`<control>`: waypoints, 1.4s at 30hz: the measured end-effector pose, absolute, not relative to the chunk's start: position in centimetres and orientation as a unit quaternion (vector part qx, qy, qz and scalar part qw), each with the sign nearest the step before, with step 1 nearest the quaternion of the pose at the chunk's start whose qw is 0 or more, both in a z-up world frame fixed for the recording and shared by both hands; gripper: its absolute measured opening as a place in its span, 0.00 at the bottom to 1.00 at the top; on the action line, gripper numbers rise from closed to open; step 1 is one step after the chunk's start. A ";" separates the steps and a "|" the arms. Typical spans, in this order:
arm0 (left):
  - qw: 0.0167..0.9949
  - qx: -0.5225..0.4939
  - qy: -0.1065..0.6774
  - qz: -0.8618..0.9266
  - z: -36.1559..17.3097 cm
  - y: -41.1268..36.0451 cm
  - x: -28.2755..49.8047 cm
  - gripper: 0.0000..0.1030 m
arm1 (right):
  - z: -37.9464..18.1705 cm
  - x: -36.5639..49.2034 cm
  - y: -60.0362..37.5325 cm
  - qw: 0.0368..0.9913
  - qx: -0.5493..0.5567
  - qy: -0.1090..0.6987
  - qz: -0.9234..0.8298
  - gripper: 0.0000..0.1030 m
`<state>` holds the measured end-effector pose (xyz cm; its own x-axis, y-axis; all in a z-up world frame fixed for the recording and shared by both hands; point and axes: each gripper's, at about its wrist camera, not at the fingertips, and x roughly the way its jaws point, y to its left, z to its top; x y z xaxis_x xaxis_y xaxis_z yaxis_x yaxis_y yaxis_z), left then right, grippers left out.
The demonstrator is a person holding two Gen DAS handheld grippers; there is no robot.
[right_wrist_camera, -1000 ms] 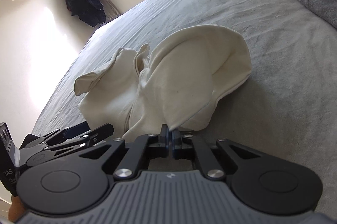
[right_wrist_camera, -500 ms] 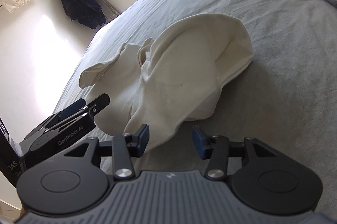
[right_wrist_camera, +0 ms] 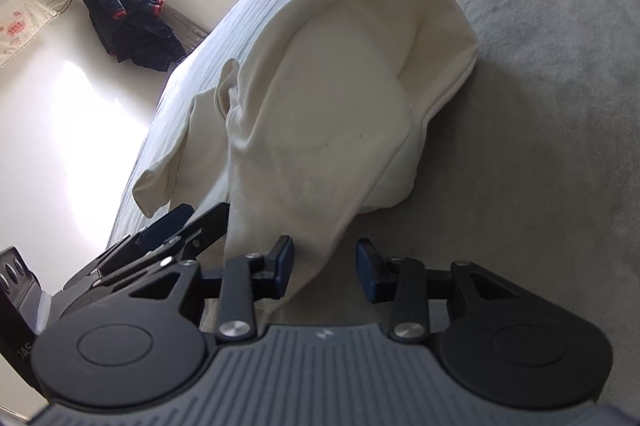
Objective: Fold clothes
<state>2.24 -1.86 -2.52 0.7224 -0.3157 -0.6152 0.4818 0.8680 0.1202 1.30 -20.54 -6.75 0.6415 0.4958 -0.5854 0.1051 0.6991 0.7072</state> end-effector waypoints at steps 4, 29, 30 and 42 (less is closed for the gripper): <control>0.917 0.160 0.298 -0.212 -3.1 -1.9 1.9 0.59 | -7.0 1.6 -21.0 0.820 0.387 0.404 0.118 0.26; 0.943 0.020 0.298 -0.148 2.7 -1.0 -1.3 0.03 | -0.7 0.8 -25.8 0.878 0.392 0.258 0.095 0.04; 0.941 0.024 0.303 -0.147 2.5 -1.3 -1.0 0.10 | -0.6 0.8 -25.9 0.877 0.392 0.259 0.096 0.04; 0.934 0.120 0.314 -0.119 -0.9 -6.4 0.9 0.57 | -2.7 1.3 -24.1 0.841 0.409 0.336 0.115 0.52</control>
<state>0.93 -6.37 -0.90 0.7738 -0.1474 -0.6160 0.2988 0.9425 0.1498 1.31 -24.08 -2.71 0.7483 0.4678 -0.4702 0.0809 0.6393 0.7647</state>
